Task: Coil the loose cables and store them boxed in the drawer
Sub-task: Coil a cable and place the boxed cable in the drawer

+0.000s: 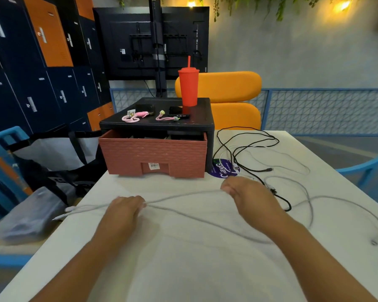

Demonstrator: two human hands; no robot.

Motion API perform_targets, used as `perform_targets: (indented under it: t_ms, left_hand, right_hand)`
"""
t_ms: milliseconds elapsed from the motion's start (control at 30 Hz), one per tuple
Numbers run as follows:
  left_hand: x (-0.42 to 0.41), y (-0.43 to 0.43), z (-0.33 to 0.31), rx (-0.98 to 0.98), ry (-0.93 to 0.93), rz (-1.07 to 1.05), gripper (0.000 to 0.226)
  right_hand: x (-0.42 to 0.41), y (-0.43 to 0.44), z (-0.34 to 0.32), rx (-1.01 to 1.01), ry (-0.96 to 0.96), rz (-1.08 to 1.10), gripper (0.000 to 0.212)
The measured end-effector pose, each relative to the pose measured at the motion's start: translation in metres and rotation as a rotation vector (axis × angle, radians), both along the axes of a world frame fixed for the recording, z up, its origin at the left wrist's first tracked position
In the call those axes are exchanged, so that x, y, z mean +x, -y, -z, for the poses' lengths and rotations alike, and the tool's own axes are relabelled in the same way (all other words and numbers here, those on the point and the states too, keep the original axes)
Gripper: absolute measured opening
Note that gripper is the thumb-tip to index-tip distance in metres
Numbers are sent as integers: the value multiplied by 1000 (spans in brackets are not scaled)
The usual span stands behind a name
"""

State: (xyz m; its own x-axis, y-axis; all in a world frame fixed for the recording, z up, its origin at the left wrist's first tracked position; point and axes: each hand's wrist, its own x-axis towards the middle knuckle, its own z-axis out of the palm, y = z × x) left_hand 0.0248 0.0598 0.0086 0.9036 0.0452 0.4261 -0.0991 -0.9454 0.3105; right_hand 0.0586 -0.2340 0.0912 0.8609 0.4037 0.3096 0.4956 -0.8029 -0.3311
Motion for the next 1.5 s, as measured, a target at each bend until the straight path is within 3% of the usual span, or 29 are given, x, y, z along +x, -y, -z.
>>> perform_targets:
  t_ms: [133, 300, 433, 567, 633, 767, 933, 1000, 1133, 1200, 1300, 1367, 1433, 1500]
  left_hand:
    - [-7, -30, -15, 45, -49, -202, 20]
    - [-15, -48, -39, -92, -17, -281, 20]
    - [-13, -40, -61, -499, 73, -326, 31]
    - [-7, -23, -82, -1130, -53, -275, 38]
    - [-6, -14, -93, -1356, -96, -200, 40]
    - [-5, 7, -114, -1519, -102, -90, 42]
    - [-4, 38, -144, -1545, -64, 36, 41]
    - [-5, 48, -152, -1493, -53, 78, 42]
    - [-8, 64, -159, -1310, -52, 110, 43]
    - [-10, 68, -158, -1240, -67, 138, 44]
    - [-13, 73, -156, -1174, -79, 187, 43]
    - [-13, 77, -156, -1136, -80, 213, 42]
    - [-13, 83, -156, -1111, -87, 244, 39]
    - [-11, 89, -155, -1109, -106, 303, 37]
  right_hand:
    - [3, 17, -21, 122, 5, -72, 16]
    - [16, 41, -42, -11, 5, -3, 15]
    - [42, 69, -61, -73, 62, 290, 24]
    - [66, 87, -81, -170, 150, 529, 18]
    - [71, 84, -92, -127, 196, 565, 15]
    - [74, 66, -113, -46, 462, 420, 26]
    - [68, 28, -129, -61, 631, 104, 39]
    - [62, 11, -128, -75, 569, -2, 42]
    - [54, -5, -107, 121, 256, -27, 48]
    - [57, -1, -90, -68, 114, 11, 49]
    - [52, 10, -66, -519, -193, 44, 55]
    - [46, 11, -53, -620, -339, 12, 65]
    - [42, 3, -47, -491, -328, -42, 65]
    - [41, -10, -45, -201, -262, -89, 61]
